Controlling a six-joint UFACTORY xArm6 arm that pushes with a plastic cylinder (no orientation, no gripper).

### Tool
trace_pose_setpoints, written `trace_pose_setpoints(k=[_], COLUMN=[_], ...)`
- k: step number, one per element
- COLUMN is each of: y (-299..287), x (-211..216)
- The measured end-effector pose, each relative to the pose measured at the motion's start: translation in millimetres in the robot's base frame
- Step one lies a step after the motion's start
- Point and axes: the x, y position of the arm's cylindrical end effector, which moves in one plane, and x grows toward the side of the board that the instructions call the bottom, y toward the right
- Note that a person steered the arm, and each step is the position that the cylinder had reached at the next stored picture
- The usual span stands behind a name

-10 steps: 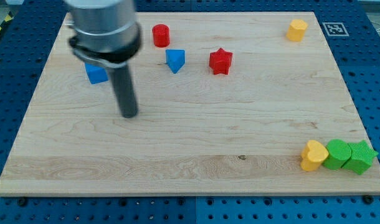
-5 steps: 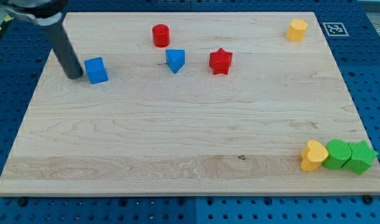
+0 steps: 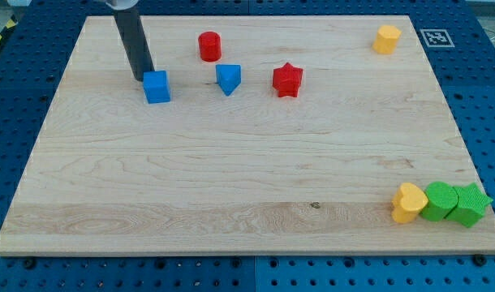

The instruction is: Push the blue cube closer to the line of blocks

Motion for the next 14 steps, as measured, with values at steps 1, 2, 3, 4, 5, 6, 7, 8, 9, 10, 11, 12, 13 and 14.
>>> trace_pose_setpoints(k=[1, 2, 3, 4, 5, 6, 7, 8, 9, 10, 11, 12, 13, 14], y=[13.0, 26.8, 28.3, 35.3, 49.5, 52.5, 57.5, 74.5, 100.3, 128.8, 151.9, 169.3, 197.0, 224.6], x=[21.3, 38.1, 48.5, 63.2, 77.7, 88.5, 104.5, 122.6, 127.7, 127.7, 136.9, 151.8, 160.4, 160.8])
